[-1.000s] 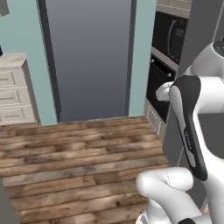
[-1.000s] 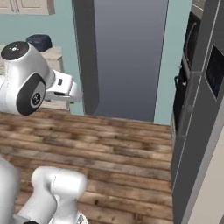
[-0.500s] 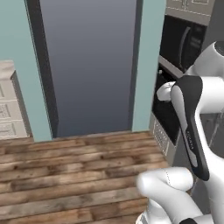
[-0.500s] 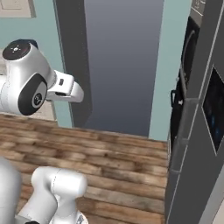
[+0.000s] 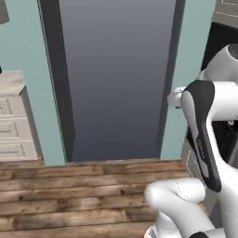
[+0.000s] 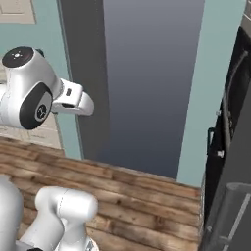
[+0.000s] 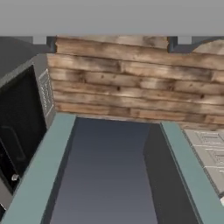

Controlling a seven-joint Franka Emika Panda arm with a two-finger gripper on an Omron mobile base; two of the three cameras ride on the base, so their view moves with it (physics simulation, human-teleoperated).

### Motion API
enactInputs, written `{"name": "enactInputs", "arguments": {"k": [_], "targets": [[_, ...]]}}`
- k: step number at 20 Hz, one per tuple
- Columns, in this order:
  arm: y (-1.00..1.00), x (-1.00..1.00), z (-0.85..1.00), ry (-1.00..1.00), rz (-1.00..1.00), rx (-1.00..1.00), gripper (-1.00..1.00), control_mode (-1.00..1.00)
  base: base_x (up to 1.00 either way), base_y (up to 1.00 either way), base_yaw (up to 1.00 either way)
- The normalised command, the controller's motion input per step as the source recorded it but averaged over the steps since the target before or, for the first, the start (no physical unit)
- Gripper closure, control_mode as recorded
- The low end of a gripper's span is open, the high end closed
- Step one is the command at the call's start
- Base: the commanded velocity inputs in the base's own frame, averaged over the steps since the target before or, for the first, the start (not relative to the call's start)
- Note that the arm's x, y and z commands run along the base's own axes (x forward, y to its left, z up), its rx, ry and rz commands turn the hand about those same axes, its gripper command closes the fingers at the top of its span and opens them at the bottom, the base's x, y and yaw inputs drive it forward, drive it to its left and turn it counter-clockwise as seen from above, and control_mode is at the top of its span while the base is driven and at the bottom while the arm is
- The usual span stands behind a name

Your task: Get the candle and the beer from the cabinet and move them to the dining counter.

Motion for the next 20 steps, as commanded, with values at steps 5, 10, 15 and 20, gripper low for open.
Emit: {"name": "enactInputs", "arguments": {"k": [5,10,15,20], "targets": [[0.00,0.00,0.00,0.00,0.00,0.00,-1.00,1.00,0.75,-0.11,0.87],[0.00,0.00,0.00,0.00,0.00,0.00,-1.00,1.00,0.75,-0.01,0.85],[0.00,0.00,0.00,0.00,0.00,0.00,-1.00,1.00,0.95,0.00,0.75],[0.00,0.00,0.00,0.00,0.00,0.00,-1.00,1.00,1.00,0.00,0.69]]}}
